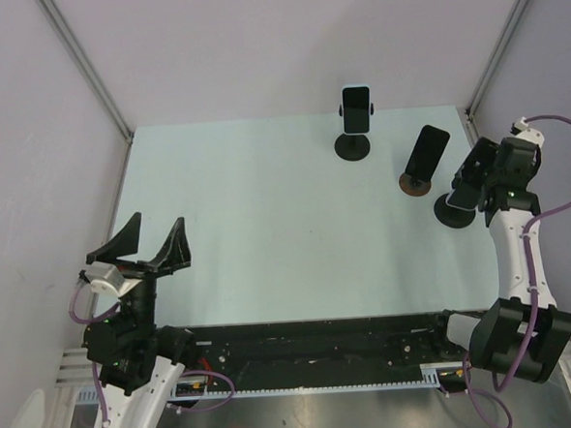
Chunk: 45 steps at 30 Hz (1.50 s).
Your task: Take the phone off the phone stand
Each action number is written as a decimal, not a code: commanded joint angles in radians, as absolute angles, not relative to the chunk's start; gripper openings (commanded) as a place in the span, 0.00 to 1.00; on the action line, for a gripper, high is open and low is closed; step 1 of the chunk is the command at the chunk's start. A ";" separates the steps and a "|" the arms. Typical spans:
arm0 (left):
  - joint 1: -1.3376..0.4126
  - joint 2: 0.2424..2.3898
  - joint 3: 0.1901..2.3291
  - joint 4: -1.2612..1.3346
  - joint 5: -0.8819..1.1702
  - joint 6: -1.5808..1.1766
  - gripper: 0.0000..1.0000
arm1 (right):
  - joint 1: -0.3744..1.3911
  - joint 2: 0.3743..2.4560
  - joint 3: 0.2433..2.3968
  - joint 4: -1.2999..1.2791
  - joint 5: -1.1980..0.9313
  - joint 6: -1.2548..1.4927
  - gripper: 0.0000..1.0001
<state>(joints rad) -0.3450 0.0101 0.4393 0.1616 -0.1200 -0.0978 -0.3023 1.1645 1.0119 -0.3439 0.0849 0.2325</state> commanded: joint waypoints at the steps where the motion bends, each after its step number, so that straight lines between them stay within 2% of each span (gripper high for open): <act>1: -0.353 -0.008 0.439 0.170 -0.107 -0.089 1.00 | -0.295 1.109 0.991 -0.328 0.046 0.236 0.54; 3: -0.353 -0.008 0.440 0.170 -0.106 -0.089 1.00 | -0.284 1.095 0.989 -0.330 0.049 0.236 0.37; 5: -0.353 -0.006 0.439 0.170 -0.104 -0.089 1.00 | -0.270 1.069 0.989 -0.331 0.055 0.235 0.28; 6: -0.353 -0.008 0.439 0.170 -0.104 -0.090 1.00 | -0.264 1.059 0.989 -0.331 0.057 0.232 0.21; 9: -0.353 -0.006 0.440 0.170 -0.100 -0.089 1.00 | -0.230 1.016 0.989 -0.331 0.058 0.229 0.08; 12: -0.353 0.020 0.442 0.170 -0.094 -0.089 1.00 | -0.183 0.971 0.989 -0.333 0.057 0.219 0.00; 16: -0.353 0.034 0.443 0.170 -0.089 -0.089 1.00 | -0.082 0.934 0.989 -0.342 0.044 0.201 0.00; 23: -0.353 0.052 0.446 0.170 -0.077 -0.086 1.00 | 0.197 0.953 1.009 -0.328 0.049 0.195 0.00; 30: -0.353 0.075 0.446 0.170 -0.067 -0.083 1.00 | 0.544 1.043 1.015 -0.143 0.098 0.154 0.00; 34: -0.353 0.084 0.448 0.170 -0.055 -0.081 1.00 | 0.668 1.103 1.020 -0.016 0.086 0.120 0.00; 45: -0.353 0.109 0.449 0.169 -0.043 -0.075 1.00 | 0.814 1.224 1.023 0.152 0.049 0.100 0.00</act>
<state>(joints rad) -0.3470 0.0898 0.4393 0.1543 -0.0689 -0.0967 0.7834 1.2209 0.9543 -0.0696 0.0628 0.1131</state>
